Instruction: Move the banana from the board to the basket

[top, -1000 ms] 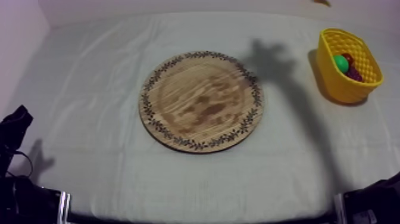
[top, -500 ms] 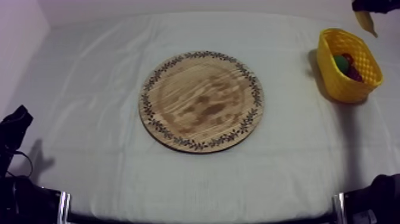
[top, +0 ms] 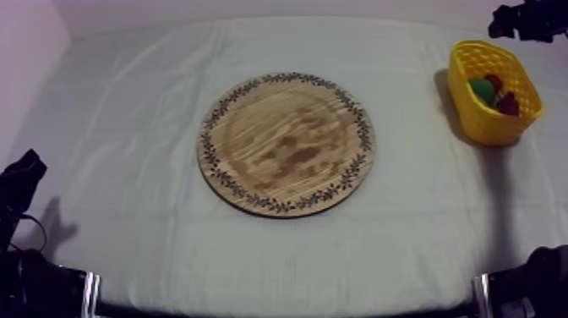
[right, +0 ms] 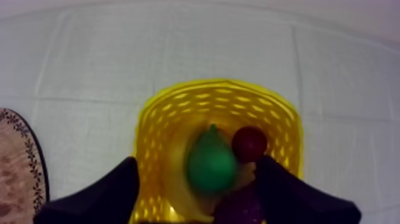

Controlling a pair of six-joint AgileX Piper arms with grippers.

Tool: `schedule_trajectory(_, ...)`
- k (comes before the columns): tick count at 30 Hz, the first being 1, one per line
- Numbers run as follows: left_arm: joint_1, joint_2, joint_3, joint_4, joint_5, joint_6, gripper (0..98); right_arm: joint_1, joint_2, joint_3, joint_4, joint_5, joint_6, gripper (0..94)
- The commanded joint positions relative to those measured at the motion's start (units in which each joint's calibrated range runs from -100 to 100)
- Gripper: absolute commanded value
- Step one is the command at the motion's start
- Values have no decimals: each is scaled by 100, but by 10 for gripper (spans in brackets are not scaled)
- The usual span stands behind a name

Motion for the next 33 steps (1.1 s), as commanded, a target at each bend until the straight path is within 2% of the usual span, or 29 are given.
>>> schedule_trajectory(1, -2, 4, 0, 3, 0, 2, 1, 12, -42, -31, -29, 96, 27, 654)
schedule_trajectory(5, -2, 4, 0, 3, 0, 2, 1, 42, -266, -41, -133, 210, 101, 646)
schedule_trajectory(8, -2, 4, 0, 3, 0, 2, 1, 54, -551, 26, -245, 279, 174, 602)
schedule_trajectory(15, -2, 4, 0, 3, 0, 2, 1, -135, -1392, 458, -306, 295, 107, 364)
schedule_trajectory(21, -2, 4, 0, 3, 0, 0, 1, -270, -2235, 993, -306, 346, 40, 273)
schedule_trajectory(25, -2, 4, 0, 3, 0, 1, 1, -399, -2921, 1509, -240, 210, -40, 230)
schedule_trajectory(29, -2, 4, 0, 3, 0, 0, 1, -604, -3550, 1998, -10, 204, -274, 142)
schedule_trajectory(33, -2, 4, 0, 3, 0, 1, 1, -716, -4116, 2569, 88, 56, -424, 95)
